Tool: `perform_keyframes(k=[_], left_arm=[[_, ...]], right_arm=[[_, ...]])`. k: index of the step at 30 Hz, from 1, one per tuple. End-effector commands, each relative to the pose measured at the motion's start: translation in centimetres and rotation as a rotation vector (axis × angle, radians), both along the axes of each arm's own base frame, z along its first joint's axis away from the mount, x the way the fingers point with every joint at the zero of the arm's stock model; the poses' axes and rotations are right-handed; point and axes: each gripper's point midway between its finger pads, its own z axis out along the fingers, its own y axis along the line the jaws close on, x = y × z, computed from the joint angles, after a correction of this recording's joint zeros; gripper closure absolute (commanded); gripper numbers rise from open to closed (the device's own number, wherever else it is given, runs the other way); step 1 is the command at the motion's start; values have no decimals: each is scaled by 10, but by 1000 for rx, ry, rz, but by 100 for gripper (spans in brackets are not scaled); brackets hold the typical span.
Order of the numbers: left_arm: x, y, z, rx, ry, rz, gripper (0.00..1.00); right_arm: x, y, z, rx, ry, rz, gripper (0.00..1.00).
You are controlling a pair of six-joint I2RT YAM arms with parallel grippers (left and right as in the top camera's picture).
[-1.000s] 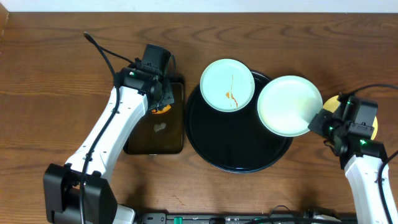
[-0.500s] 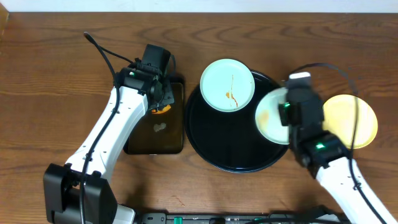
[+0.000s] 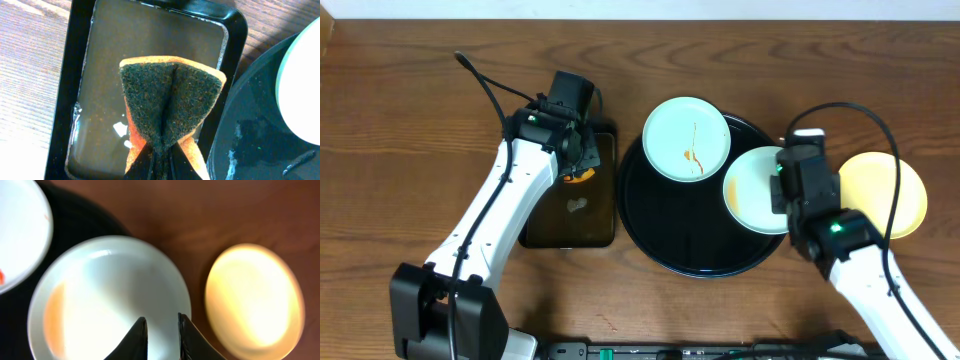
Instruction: Clean dirty plates on tray and stack at the side
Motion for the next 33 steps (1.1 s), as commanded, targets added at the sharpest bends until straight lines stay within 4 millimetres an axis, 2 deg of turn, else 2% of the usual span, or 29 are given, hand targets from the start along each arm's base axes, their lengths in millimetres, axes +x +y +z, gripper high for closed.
perform_keyframes(k=[1,5,10,14,17,20,23,27,33], left_arm=[[0,2,4,4,-10,-2,92],[0,2,4,4,-10,-2,92],[0,2,4,4,-10,-2,92],[0,2,4,4,-10,-2,93],[0,2,4,4,-9,-2,93],[0,0,4,-6,-7,-5,93],[0,0,4,-6,-7,-5,92],[0,0,4,-6,-7,-5,92],[0,0,4,-7,-7,-5,93]], right_arm=[[-2,-7,-25,216,86,-120,72],[-2,-22,-44,352,157,-181,60],[-4,-43,-70,460,235,-250,61],[8,-43,-87,588,256,-177,59],[9,-48,-100,628,277,-195,60],[13,-53,-114,644,291,-212,65],[20,-45,-119,718,284,-178,75],[25,-43,-116,752,261,-159,98],[30,-46,-108,758,227,-151,99]])
